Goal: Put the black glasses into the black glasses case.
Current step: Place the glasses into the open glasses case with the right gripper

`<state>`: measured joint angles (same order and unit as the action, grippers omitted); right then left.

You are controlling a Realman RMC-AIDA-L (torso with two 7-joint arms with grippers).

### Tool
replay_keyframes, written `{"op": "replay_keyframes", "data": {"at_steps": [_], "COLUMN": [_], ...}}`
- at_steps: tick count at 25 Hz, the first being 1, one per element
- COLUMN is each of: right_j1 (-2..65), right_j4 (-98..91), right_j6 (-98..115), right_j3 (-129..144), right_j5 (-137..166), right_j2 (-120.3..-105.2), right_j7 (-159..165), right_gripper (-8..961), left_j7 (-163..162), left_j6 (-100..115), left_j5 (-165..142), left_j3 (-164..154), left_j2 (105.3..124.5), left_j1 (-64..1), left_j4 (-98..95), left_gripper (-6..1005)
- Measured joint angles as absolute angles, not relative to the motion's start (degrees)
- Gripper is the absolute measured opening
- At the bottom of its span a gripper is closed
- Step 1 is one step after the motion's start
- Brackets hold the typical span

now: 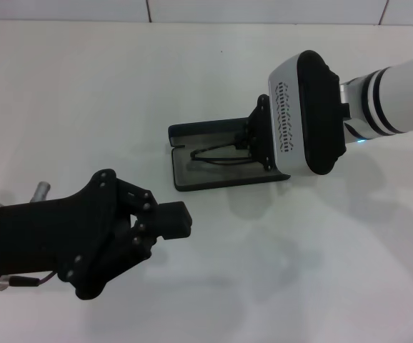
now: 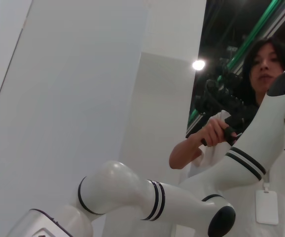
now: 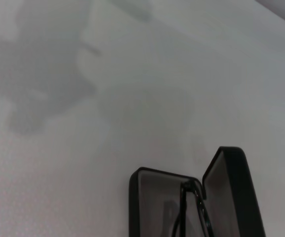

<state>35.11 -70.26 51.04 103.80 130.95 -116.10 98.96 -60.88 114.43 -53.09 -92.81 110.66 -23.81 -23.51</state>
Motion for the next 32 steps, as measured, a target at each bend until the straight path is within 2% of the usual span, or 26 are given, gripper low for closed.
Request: {"op": "replay_keyframes", "data": {"at_steps": [13, 18, 32], "right_j1": [34.57, 34.4, 30.59], "right_j4": [-69.86, -69.87, -74.33], "right_j6": [48.89, 48.58, 49.06], "right_j3": [104.02, 104.88, 105.3], "right_j5": [130.95, 130.95, 130.73], "right_j2": [-116.1, -116.1, -116.19], "right_j7": [98.88, 98.49, 98.56], "right_gripper": [74, 218, 215], "left_j7": [-60.66, -60.64, -60.55], "left_j6": [114.43, 114.43, 114.52], "left_j5": [-52.67, -52.65, -53.09], "left_j3": [-92.81, -92.81, -91.35], "left_j2": [110.74, 110.74, 110.74], "left_j1": [-23.87, -23.73, -23.68], "left_j4": [-22.95, -22.94, -22.94], "left_gripper": [36, 36, 43]}}
